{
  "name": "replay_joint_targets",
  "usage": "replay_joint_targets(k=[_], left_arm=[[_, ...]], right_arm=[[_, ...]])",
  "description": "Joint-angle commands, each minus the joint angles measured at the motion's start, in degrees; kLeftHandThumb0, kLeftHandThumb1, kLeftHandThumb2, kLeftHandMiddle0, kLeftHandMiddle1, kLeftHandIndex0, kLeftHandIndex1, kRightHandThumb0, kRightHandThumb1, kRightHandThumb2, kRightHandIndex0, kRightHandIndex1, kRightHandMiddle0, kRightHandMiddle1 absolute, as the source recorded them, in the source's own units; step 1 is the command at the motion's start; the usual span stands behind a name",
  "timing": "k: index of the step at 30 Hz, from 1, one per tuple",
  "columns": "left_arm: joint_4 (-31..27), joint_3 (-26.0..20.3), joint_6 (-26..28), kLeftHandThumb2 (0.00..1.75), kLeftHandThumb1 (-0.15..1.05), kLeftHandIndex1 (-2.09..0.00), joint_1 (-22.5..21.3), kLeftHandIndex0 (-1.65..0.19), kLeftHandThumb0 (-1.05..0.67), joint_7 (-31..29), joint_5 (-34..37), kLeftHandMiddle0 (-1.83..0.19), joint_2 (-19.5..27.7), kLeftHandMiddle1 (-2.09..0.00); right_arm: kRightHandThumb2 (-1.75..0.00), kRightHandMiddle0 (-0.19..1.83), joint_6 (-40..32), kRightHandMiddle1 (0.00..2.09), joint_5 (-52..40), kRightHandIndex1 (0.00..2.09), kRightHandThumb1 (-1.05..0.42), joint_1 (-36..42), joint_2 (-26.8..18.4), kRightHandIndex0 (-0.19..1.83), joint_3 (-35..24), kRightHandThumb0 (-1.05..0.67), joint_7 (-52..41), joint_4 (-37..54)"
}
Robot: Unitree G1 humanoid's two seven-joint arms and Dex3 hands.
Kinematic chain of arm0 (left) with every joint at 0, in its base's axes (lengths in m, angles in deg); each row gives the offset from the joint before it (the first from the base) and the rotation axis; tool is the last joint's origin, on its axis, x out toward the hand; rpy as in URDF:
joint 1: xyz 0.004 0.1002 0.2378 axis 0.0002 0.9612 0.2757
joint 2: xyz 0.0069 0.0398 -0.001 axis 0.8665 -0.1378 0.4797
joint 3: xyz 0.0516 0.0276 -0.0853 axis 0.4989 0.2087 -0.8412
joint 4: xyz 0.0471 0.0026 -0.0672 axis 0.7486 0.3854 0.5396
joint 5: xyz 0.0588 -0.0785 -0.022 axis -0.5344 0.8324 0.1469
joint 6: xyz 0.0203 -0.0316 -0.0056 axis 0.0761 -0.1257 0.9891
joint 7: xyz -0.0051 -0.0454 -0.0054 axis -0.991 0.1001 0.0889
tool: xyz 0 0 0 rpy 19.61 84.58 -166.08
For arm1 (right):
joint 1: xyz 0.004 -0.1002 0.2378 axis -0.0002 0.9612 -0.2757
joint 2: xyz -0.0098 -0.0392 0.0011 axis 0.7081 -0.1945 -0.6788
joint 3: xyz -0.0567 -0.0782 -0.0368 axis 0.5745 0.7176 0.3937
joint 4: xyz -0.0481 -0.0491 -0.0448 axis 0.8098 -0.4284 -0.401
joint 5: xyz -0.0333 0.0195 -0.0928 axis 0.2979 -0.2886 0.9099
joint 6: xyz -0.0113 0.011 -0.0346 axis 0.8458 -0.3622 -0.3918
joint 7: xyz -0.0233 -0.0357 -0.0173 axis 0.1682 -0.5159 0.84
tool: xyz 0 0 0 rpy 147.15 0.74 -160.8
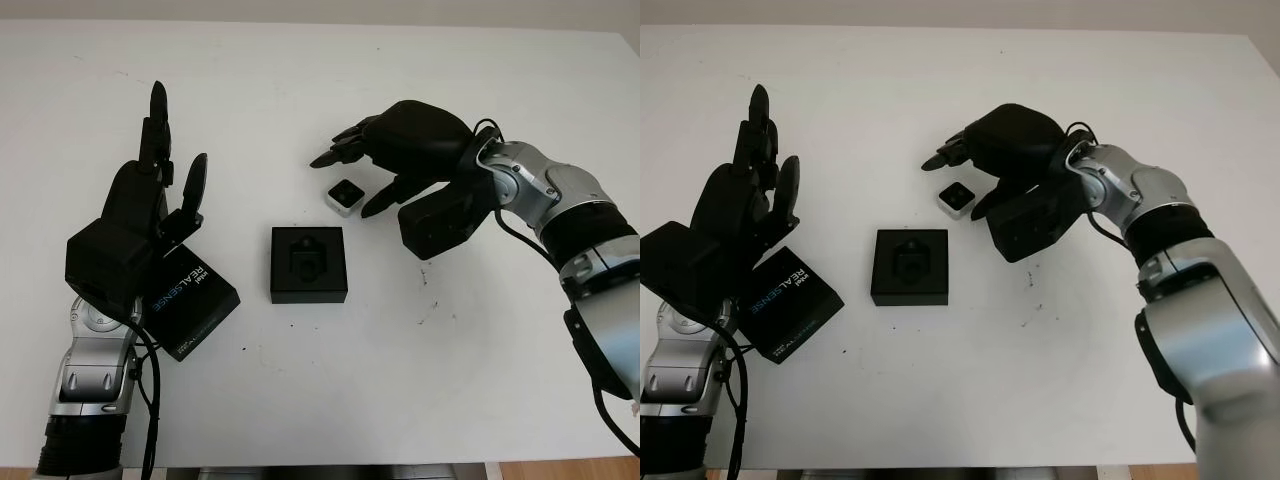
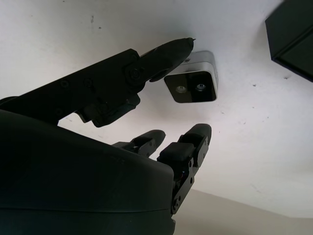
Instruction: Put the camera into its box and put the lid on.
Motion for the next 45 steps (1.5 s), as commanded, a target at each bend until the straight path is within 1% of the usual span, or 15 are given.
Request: replay_joint_targets(k=[1,2,5,14,25,27,28,29,30,32,35,37,40,44,45], left_arm=[[-1.01,-0.33,-0.2,0.63,1.05,0.0,0.43,0.19,-0.81,-0.16,0.22,0.19,0.14,0.0],[-1.03,-0.39,-0.17,0.63,1.05,0.0,0.42,0.19,-0.81,-0.24,0.41,0.19,0.07,0.0],[-0.93,-0.48,-0.24,0.63,1.05,0.0,0.36,0.19,-0.81,-0.41,0.81,0.19,0.03,0.0],[-1.75,-0.58,0.36,0.61,1.05,0.0,0.92,0.19,-0.82,-0.37,0.71,0.19,0.17,0.0],[-1.81,-0.58,-0.23,0.61,1.05,0.0,1.31,0.19,-0.81,-1.08,1.11,0.19,0.44,0.0],[-2.02,-0.61,0.03,0.61,1.05,0.0,1.42,0.19,-0.81,-1.14,1.1,0.19,0.5,0.0],[-2.04,-0.6,-0.01,0.61,1.05,0.0,1.46,0.19,-0.81,-1.11,1.0,0.19,0.52,0.0],[-1.98,-0.59,-0.19,0.61,1.05,0.0,1.48,0.19,-0.81,-1.18,0.92,0.19,0.62,0.0],[-1.99,-0.57,-0.24,0.61,1.05,0.0,1.49,0.19,-0.8,-1.24,0.92,0.19,0.66,0.0],[-1.95,-0.58,-0.32,0.61,1.05,0.0,1.47,0.19,-0.8,-1.22,0.98,0.19,0.57,0.0],[-1.85,-0.59,-0.28,0.6,1.05,0.0,1.42,0.19,-0.8,-1.26,1.21,0.19,0.38,0.0],[-1.78,-0.53,-0.21,0.6,1.05,0.0,1.28,0.19,-0.8,-1.31,1.15,0.19,0.46,0.0],[-1.85,-0.57,0.18,0.59,1.05,0.0,1.13,0.19,-0.8,-1.46,1.53,0.19,0.33,0.0],[-1.74,-0.49,-0.25,0.59,1.05,0.0,1.18,0.19,-0.8,-1.46,1.53,0.19,0.34,0.0],[-1.77,-0.49,-0.3,0.6,1.05,0.0,1.21,0.19,-0.8,-1.45,1.55,0.19,0.34,0.0]], right_arm=[[-0.06,0.58,-0.1,0.21,0.28,0.4,-0.83,0.81,0.37,0.43,0.46,-0.51,0.51,-0.33],[-0.05,0.57,-0.17,0.21,0.26,0.65,-0.83,0.83,0.41,0.3,0.59,-0.5,0.37,-0.35],[-0.05,0.58,-0.59,0.22,0.3,0.83,-0.83,0.99,0.65,0.2,1.01,-0.48,0.17,-0.61],[-0.05,0.66,-1.38,0.22,2.61,0.81,-0.82,0.9,0.63,0.31,2.96,-0.45,3.06,-1.75],[-0.05,0.75,-1.76,0.26,5.07,1.07,-0.83,1.14,0.5,0.36,4.73,-0.43,8.68,-2.6],[-0.05,0.76,-1.89,0.35,5.68,1.39,-0.85,1.22,0.54,0.29,5.05,-0.42,10.31,-2.79],[-0.06,0.76,-1.99,0.41,6.02,1.62,-0.85,1.21,0.56,0.23,5.25,-0.41,11.01,-2.93],[-0.06,0.72,-2.12,0.62,6.4,1.89,-0.88,1.14,0.55,0.18,5.52,-0.4,11.58,-3.14],[-0.06,0.64,-2.21,0.85,6.61,1.99,-0.91,1.03,0.54,0.18,5.72,-0.38,11.64,-3.35],[-0.06,0.47,-1.91,1.25,7.15,1.92,-0.98,0.75,0.39,0.2,6.24,-0.39,12.14,-3.62],[-0.08,0.34,-1.16,1.58,7.55,1.88,-1.03,0.45,0.19,0.23,6.75,-0.42,13.17,-4.02],[-0.13,0.27,-0.89,1.79,7.86,1.95,-1.04,0.22,0.13,0.21,6.97,-0.45,13.78,-4.27],[-0.15,0.22,-0.77,1.83,7.43,1.92,-1.05,-0.08,0.13,0.2,6.62,-0.45,12.8,-4.57],[-0.16,0.24,-0.67,1.68,6.91,1.81,-1.05,-0.2,0.04,0.23,6.15,-0.45,11.98,-4.44],[-0.15,0.26,-0.42,1.68,6.76,1.85,-1.05,-0.15,0.04,0.24,6.0,-0.45,12.3,-4.47]])
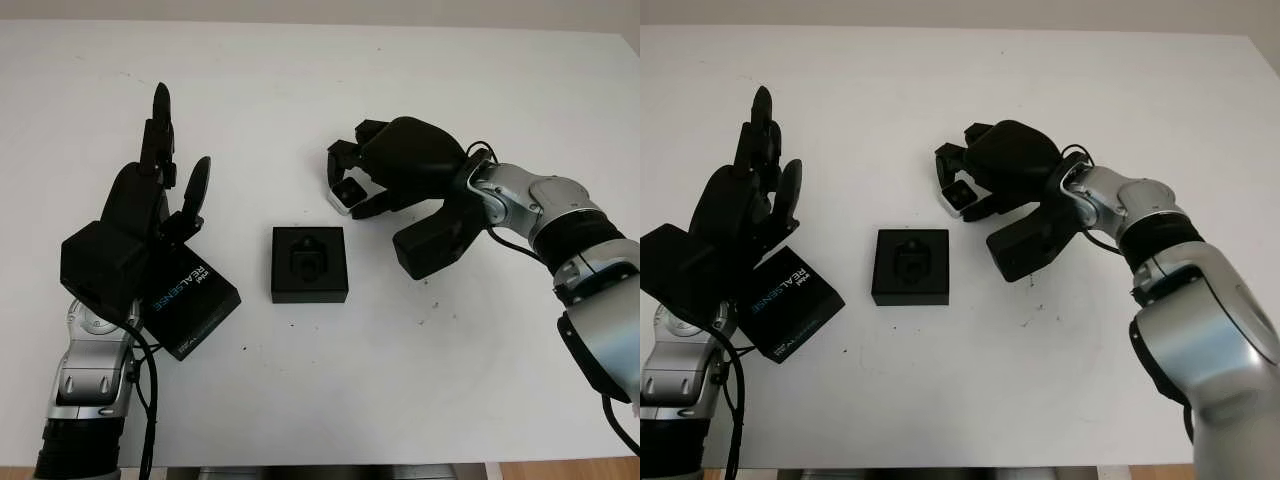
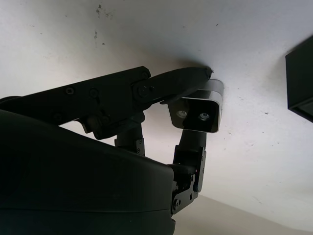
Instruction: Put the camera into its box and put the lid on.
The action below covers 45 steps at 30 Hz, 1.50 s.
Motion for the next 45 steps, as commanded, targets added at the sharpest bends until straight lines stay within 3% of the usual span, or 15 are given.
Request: replay_joint_targets(k=[1,8,14,18,23,27,30,35,37,39,42,45], left_arm=[[-0.88,-0.4,-0.48,0.6,1.05,0.0,0.5,0.19,-0.8,-0.11,0.15,0.19,0.08,0.0],[-1.47,-0.37,-0.18,0.59,1.05,0.0,0.92,0.19,-0.79,0.0,0.1,0.19,0.03,0.0],[-1.46,-0.3,-0.49,0.59,1.05,0.0,1.03,0.19,-0.79,-0.17,-0.09,0.19,0.23,0.0],[-1.77,-0.31,0.08,0.59,1.05,0.0,1.1,0.19,-0.79,-0.17,-0.13,0.19,0.31,0.0],[-2.21,-0.1,0.51,0.59,1.05,0.0,1.19,0.19,-0.78,0.09,-0.52,0.19,0.19,0.0],[-2.38,0.1,0.81,0.59,1.05,0.0,1.1,0.19,-0.79,-0.07,-0.81,0.19,0.13,0.0],[-2.43,0.31,1.2,0.6,1.05,0.0,0.98,0.19,-0.79,-0.17,-0.94,0.19,0.15,0.0],[-2.63,0.64,1.58,0.6,1.05,0.0,1.03,0.19,-0.78,-0.2,-1.32,0.19,0.06,0.0],[-2.76,0.75,1.64,0.6,1.05,0.0,1.0,0.19,-0.78,-0.11,-1.5,0.19,-0.09,0.0],[-2.83,0.83,1.76,0.6,1.05,0.0,0.92,0.19,-0.78,-0.04,-1.51,0.19,-0.23,0.0],[-2.87,0.89,1.9,0.6,1.05,0.0,0.85,0.19,-0.78,0.2,-1.52,0.19,-0.57,0.0],[-2.71,0.89,1.93,0.59,1.05,0.0,0.67,0.19,-0.79,0.18,-1.38,0.19,-0.81,0.0]], right_arm=[[-0.14,0.27,0.86,1.68,-0.64,1.87,-1.05,0.09,-0.33,0.25,-0.14,-0.45,0.37,-0.36],[-0.14,0.28,0.69,1.61,-2.1,1.86,-1.05,0.0,-0.37,0.26,-0.91,-0.44,-1.51,-0.06],[-0.12,0.29,1.6,1.75,-9.38,1.88,-1.05,0.6,0.43,0.3,-5.09,-0.4,-7.13,0.42],[-0.11,0.32,1.22,1.8,-14.31,2.03,-1.05,0.71,0.41,0.32,-8.29,-0.41,-12.0,3.87],[-0.13,0.29,-2.62,1.85,-19.55,2.09,-1.05,1.85,-0.41,0.33,-12.03,-0.39,-20.83,12.84],[-0.13,0.26,-8.92,2.01,-22.08,2.09,-1.05,4.5,-1.37,0.52,-14.69,-0.39,-27.56,23.51],[-0.13,0.27,-11.45,1.99,-21.59,2.09,-1.05,6.29,-2.17,0.54,-15.69,-0.39,-29.47,29.11],[-0.1,0.37,-15.65,1.72,-19.78,2.06,-1.05,9.71,-3.32,0.35,-16.83,-0.43,-31.42,38.43],[-0.1,0.39,-16.97,1.7,-20.07,2.02,-1.05,10.9,-3.5,0.29,-17.32,-0.44,-32.85,41.15],[-0.08,0.38,-17.69,1.56,-21.18,1.5,-1.05,12.11,-3.7,0.1,-17.92,-0.42,-34.94,43.67],[-0.07,0.38,-16.98,1.53,-21.3,0.77,-1.05,13.49,-4.22,0.23,-18.46,-0.43,-35.79,46.12],[-0.08,0.38,-18.88,1.6,-22.19,0.39,-1.05,15.53,-4.38,0.33,-19.23,-0.43,-37.93,49.87]])
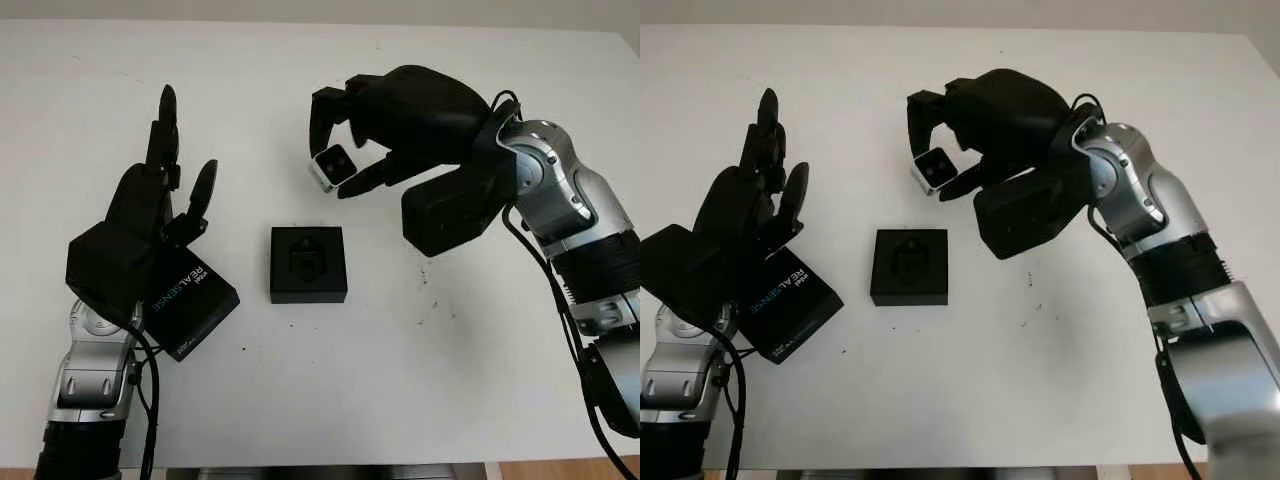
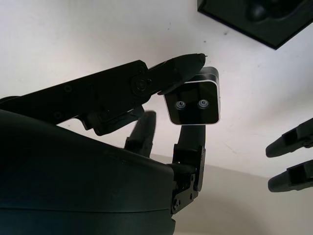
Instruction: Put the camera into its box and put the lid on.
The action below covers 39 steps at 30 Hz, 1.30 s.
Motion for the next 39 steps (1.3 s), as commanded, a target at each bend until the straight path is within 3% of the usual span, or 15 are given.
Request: replay_joint_targets(k=[1,7,18,39], left_arm=[[-1.0,0.23,0.34,0.59,1.05,0.0,0.15,0.19,-0.8,0.21,-0.01,0.19,-0.45,0.0],[-0.72,0.49,0.02,0.59,1.05,0.0,-0.25,0.19,-0.79,0.3,0.04,0.19,-0.9,0.0],[-0.61,0.92,-0.26,0.6,1.05,0.0,-0.91,0.19,-0.79,0.93,-0.48,0.19,-1.59,0.0],[0.95,2.66,1.26,0.61,1.05,0.0,-4.62,0.19,-0.81,0.31,-1.54,0.19,-1.7,0.0]], right_arm=[[-0.09,0.37,-2.02,1.62,-1.21,0.33,-1.05,2.02,-0.64,0.34,-1.4,-0.43,-1.61,4.34],[-0.14,0.37,-11.8,1.79,-6.02,0.12,-1.05,8.09,1.56,0.3,-3.36,-0.44,-6.66,13.4],[-0.22,0.33,-30.87,1.83,-8.32,0.07,-1.05,15.28,5.11,0.28,-3.54,-0.44,-12.1,28.28],[-0.24,0.24,-44.43,1.96,2.69,0.09,-1.05,19.09,5.38,0.38,0.68,-0.45,-16.23,37.83]])
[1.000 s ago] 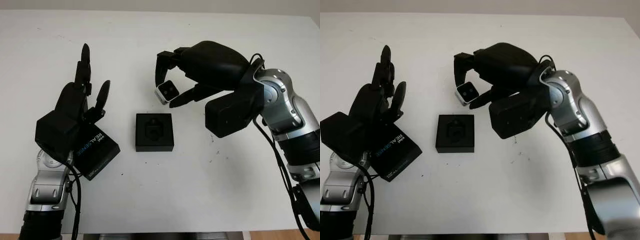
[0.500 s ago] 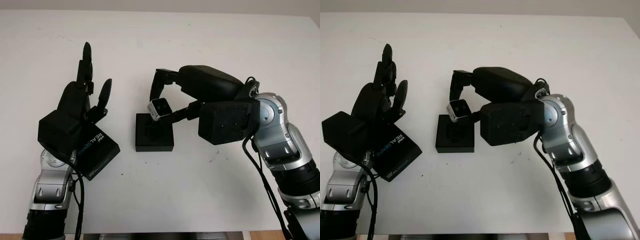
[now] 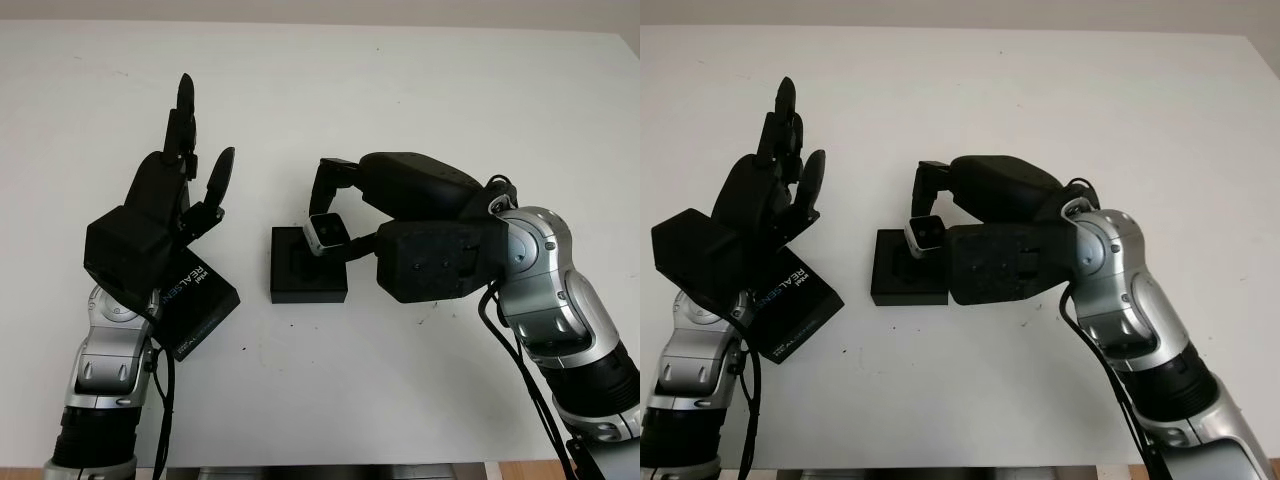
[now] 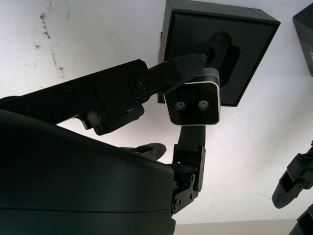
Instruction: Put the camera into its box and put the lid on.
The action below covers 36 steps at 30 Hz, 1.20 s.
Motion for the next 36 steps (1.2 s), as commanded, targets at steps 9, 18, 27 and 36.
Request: replay_joint_targets(k=[9,18,27,36], left_arm=[[1.32,0.57,-1.7,0.61,1.05,0.0,-1.25,0.19,-0.81,0.47,-0.33,0.19,-0.77,0.0],[1.5,0.81,-0.85,0.61,1.05,0.0,-1.69,0.19,-0.82,0.52,-0.3,0.19,-1.16,0.0],[1.54,0.69,-0.82,0.61,1.05,0.0,-2.02,0.19,-0.82,0.7,-0.46,0.19,-1.14,0.0],[1.12,0.73,-0.39,0.6,1.05,0.0,-1.71,0.19,-0.83,0.75,-0.6,0.19,-1.05,0.0]], right_arm=[[-0.24,0.3,-3.7,2.02,2.96,0.1,-1.05,2.18,1.23,0.42,1.41,-0.45,-0.5,4.25],[-0.24,0.3,-7.08,2.09,3.31,0.09,-1.05,3.29,4.71,0.44,2.43,-0.44,0.16,5.43],[-0.21,0.44,-8.47,2.09,4.29,0.1,-1.05,3.37,7.7,0.47,3.86,-0.46,2.34,5.05],[-0.21,0.4,-8.27,2.09,5.15,0.1,-1.05,4.05,7.45,0.46,4.45,-0.44,2.83,4.55]])
